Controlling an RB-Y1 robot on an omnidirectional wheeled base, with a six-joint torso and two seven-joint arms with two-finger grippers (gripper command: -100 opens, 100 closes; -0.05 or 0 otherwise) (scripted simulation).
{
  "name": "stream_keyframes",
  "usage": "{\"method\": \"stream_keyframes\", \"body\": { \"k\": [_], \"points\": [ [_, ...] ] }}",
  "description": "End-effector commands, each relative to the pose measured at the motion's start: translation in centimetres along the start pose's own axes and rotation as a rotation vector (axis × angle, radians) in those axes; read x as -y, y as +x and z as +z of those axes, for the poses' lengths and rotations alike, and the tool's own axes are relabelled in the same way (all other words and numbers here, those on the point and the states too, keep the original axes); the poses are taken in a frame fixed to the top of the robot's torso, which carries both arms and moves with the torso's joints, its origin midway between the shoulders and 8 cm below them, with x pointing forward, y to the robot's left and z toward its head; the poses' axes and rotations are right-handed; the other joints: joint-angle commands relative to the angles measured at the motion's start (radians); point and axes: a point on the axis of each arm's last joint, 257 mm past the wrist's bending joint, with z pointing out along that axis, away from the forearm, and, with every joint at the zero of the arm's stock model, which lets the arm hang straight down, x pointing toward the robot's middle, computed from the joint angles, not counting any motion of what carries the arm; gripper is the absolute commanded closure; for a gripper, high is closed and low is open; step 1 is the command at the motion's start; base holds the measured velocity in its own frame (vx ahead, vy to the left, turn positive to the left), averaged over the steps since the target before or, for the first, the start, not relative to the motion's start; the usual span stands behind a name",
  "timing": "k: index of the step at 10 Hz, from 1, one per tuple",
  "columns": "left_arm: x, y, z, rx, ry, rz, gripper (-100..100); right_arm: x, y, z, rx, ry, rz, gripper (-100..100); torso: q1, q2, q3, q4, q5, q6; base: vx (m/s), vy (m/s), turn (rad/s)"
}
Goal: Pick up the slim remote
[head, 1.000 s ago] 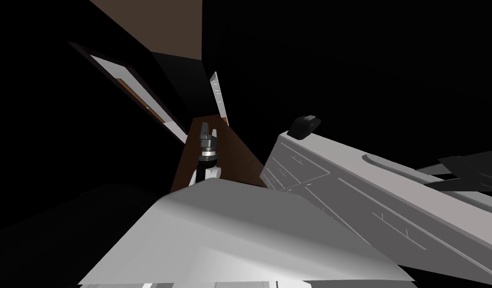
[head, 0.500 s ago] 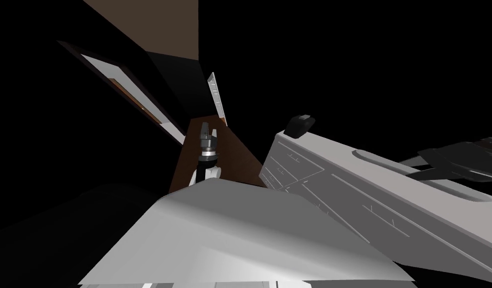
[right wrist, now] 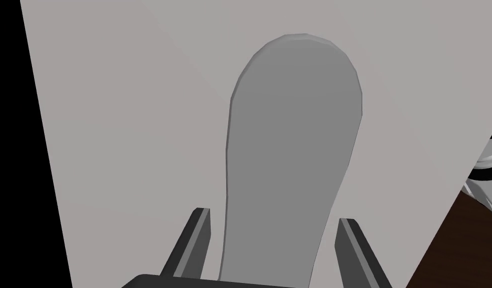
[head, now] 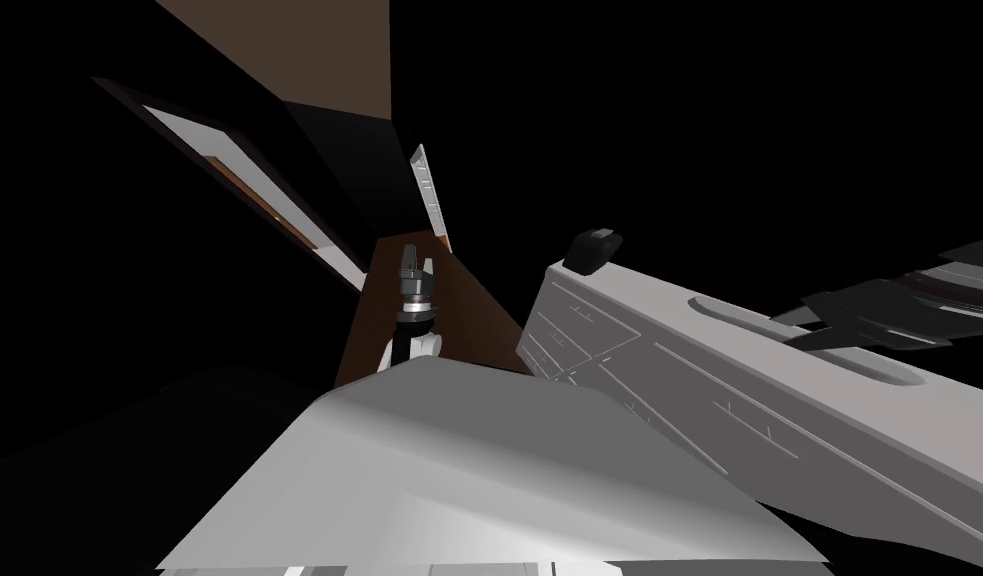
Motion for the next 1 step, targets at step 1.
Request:
{"method": "stream_keyframes", "body": {
  "k": [1],
  "points": [
    [0.0,0.0,0.0,0.0,0.0,0.0,0,0.0,0.0,0.0,0.0,0.0,0.0,0,0.0,0.0,0.0,0.0,0.0,0.0,0.0,0.0,0.0]
  ]
}}
